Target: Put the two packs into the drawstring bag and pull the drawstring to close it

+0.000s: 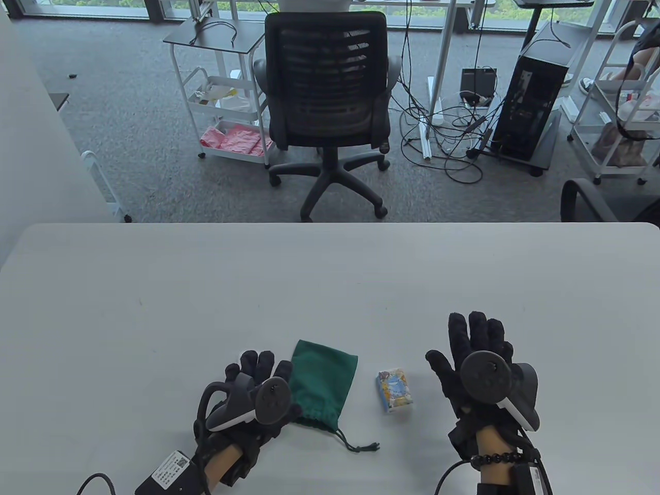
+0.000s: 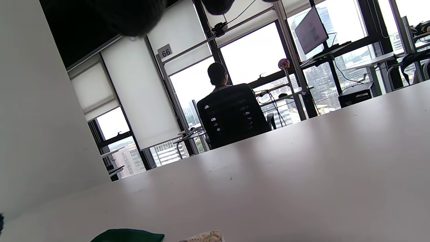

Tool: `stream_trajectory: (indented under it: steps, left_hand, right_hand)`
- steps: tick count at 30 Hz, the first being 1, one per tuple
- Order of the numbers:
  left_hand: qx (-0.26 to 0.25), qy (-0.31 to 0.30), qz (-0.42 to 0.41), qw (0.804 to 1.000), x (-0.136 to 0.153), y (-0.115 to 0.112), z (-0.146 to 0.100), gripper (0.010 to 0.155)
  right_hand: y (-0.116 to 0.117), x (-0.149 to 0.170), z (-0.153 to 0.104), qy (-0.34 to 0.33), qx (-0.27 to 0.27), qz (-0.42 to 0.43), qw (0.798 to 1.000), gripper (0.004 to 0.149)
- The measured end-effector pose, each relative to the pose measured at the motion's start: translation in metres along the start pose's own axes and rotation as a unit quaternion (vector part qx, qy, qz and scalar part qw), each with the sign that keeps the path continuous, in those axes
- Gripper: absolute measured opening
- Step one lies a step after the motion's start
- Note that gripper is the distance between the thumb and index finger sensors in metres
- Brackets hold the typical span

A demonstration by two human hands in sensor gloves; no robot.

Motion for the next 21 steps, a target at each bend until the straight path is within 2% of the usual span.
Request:
stream_trajectory:
  steps: [4,7,13,17,21]
  left_hand:
    - [0.003,-0.02,0.039,0.999,-0.01,-0.006,0.003,0.078]
    - [0.029,-0.028,0.097,0.994,-0.017,-0.012,0.006,0.082]
    - [0.033,-0.013,0.183,0.982,-0.021,-0.025,0.013,0.08]
    - [0.024,-0.011,0.218,0.976,-0.023,-0.031,0.016,0.069]
    - [0.005,-0.009,0.216,0.976,-0.026,-0.03,0.016,0.053]
  right_hand:
    - [0.0,-0.001,0.0,-0.003,0.0,0.005,1.0,0.077]
    - [0.0,-0.002,0.001,-0.006,-0.002,0.005,1.0,0.077]
    - [0.002,-0.006,0.001,-0.015,-0.002,0.009,1.0,0.077]
    - [0.001,-0.009,0.0,-0.019,0.008,0.007,1.0,0.076]
    - [0.004,-0.009,0.001,-0.019,0.0,0.008,1.0,0.076]
Point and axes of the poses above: the tracker on the back of each hand, its own x axis roughly to the little-finger side, its own z axis roughly from the wrist to the fingertips, y = z × x, the point moved 2 cm from there along z, roughly from the wrist to the fingertips, and after that the axes turned 6 degrees about -x, right-handed, at the moved point
